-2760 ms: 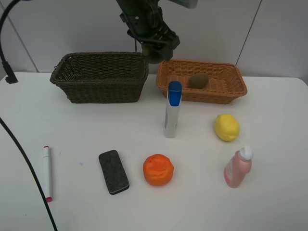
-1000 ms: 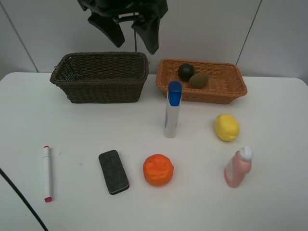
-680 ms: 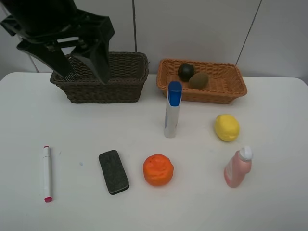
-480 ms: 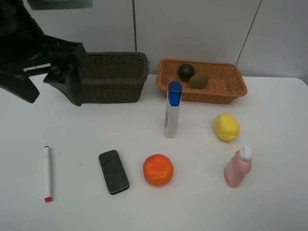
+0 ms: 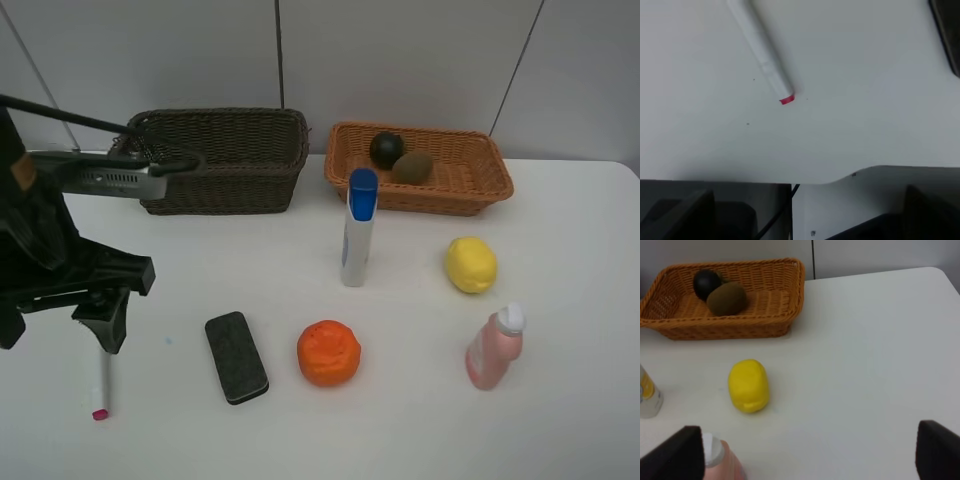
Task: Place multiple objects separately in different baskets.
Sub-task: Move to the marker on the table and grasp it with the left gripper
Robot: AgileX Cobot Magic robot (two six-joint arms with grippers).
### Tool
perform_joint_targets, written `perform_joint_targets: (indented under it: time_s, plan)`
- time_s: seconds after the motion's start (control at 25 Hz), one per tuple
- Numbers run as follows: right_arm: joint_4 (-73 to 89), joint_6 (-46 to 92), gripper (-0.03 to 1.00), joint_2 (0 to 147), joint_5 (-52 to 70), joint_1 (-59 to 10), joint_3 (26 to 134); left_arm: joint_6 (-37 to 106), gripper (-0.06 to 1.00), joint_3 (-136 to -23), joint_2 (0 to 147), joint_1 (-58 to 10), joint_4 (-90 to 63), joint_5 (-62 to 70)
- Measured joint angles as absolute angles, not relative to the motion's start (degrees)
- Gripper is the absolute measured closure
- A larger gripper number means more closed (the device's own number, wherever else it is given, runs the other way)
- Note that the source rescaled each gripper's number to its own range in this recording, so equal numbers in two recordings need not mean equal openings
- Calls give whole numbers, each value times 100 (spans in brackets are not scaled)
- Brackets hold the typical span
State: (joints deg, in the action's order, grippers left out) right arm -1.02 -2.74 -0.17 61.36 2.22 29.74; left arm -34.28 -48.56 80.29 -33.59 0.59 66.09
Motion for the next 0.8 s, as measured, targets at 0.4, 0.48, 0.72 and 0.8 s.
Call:
perform_joint_targets:
  time_s: [0.4,0.48,0.72,0.8]
  plan:
    - [-102,-274,-3,-17,6136,222,2974,-2621,-3,-4611,9035,-2385,85,5523]
    - [-102,-274,-3,-17,6136,222,2974,-2513,-3,-4611,9253,-2283,91,5433]
    - [-102,-274,-3,-17,6136,222,2974,-2311,-3,-4611,9863,-2036,189,5054]
    - [-102,-274,-3,-17,6136,222,2974,-2236,-3,-4611,10041,-1943,194,4896]
